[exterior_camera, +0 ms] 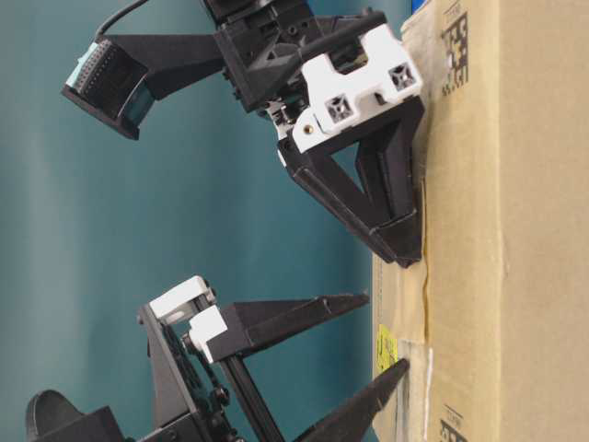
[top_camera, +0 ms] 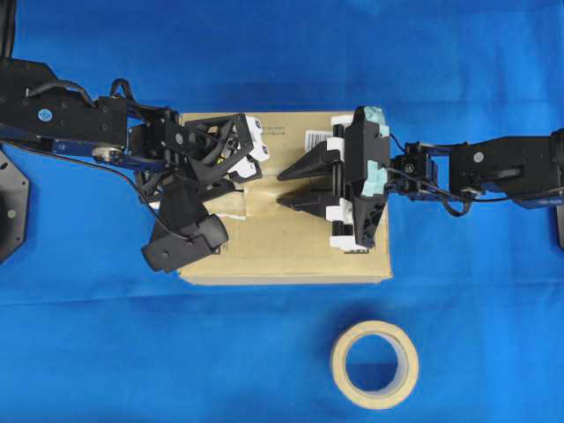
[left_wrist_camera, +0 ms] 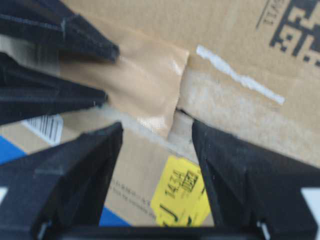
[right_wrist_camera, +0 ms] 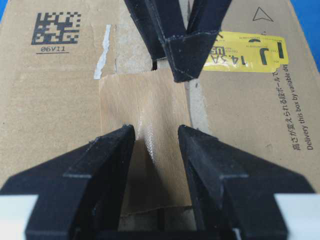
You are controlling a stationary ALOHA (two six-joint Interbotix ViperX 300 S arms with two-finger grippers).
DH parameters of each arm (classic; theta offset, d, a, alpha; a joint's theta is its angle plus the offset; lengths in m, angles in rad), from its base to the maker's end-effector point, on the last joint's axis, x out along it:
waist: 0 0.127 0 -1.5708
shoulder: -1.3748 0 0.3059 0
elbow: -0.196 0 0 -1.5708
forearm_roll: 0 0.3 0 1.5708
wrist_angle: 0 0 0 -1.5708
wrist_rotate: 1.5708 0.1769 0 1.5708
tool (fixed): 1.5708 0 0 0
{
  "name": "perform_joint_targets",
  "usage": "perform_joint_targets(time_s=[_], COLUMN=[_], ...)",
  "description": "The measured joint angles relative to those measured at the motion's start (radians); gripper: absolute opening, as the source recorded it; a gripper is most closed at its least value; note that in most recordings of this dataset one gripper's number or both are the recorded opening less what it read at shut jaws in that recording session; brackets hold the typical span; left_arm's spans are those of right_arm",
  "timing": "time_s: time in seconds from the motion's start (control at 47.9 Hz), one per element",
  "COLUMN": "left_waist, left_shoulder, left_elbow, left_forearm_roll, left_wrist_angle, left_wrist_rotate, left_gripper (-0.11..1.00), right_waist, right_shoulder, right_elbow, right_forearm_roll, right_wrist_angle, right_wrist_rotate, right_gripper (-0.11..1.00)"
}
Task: Apply tape along the seams of the closed cardboard box to seal it securely.
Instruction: 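Press the tape down along the seam with both grippers, then slide both grippers along the tape to smooth it flat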
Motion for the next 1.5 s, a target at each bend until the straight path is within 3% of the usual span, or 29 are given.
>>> perform_joint_targets(time_s=[0.292, 0.459, 0.668, 0.752, 0.814, 0.898, 0.981, 1.065, 1.294, 1.503], left_waist=[0.0, 0.0, -0.015, -0.025, -0.031, -0.037, -0.043, -0.048, -0.06, -0.06], left_shoulder=[-0.032, -0.086, -0.163, -0.186, -0.201, -0.215, -0.213, -0.204, -0.138, -0.054], left_elbow=[0.002, 0.054, 0.146, 0.176, 0.198, 0.224, 0.245, 0.256, 0.259, 0.29], left_forearm_roll=[-0.005, -0.012, -0.012, -0.014, -0.014, -0.014, -0.014, -0.014, -0.014, -0.021], left_wrist_angle=[-0.051, -0.202, -0.436, -0.52, -0.577, -0.644, -0.696, -0.736, -0.772, -0.848], left_wrist_rotate=[-0.025, -0.126, -0.374, -0.5, -0.609, -0.753, -0.874, -0.962, -1.039, -1.046], left_gripper=[0.56, 0.56, 0.55, 0.51, 0.42, 0.21, 0.03, 0.0, 0.0, 0.0], right_waist=[0.0, 0.0, -0.003, -0.003, -0.003, -0.005, -0.008, -0.006, -0.014, -0.025], right_shoulder=[-0.012, -0.097, -0.196, -0.21, -0.21, -0.206, -0.192, -0.172, -0.124, -0.048], right_elbow=[0.0, 0.017, 0.038, 0.04, 0.04, 0.038, 0.034, 0.023, 0.0, -0.029], right_forearm_roll=[0.0, 0.0, -0.005, -0.005, -0.005, -0.006, -0.008, -0.012, -0.012, -0.014], right_wrist_angle=[0.002, 0.038, 0.043, 0.018, -0.003, -0.02, -0.026, -0.028, -0.029, -0.031], right_wrist_rotate=[-0.006, -0.011, -0.017, -0.021, -0.021, -0.023, -0.025, -0.025, -0.025, -0.025], right_gripper=[0.49, 0.49, 0.48, 0.41, 0.25, 0.02, 0.0, 0.0, 0.0, 0.0])
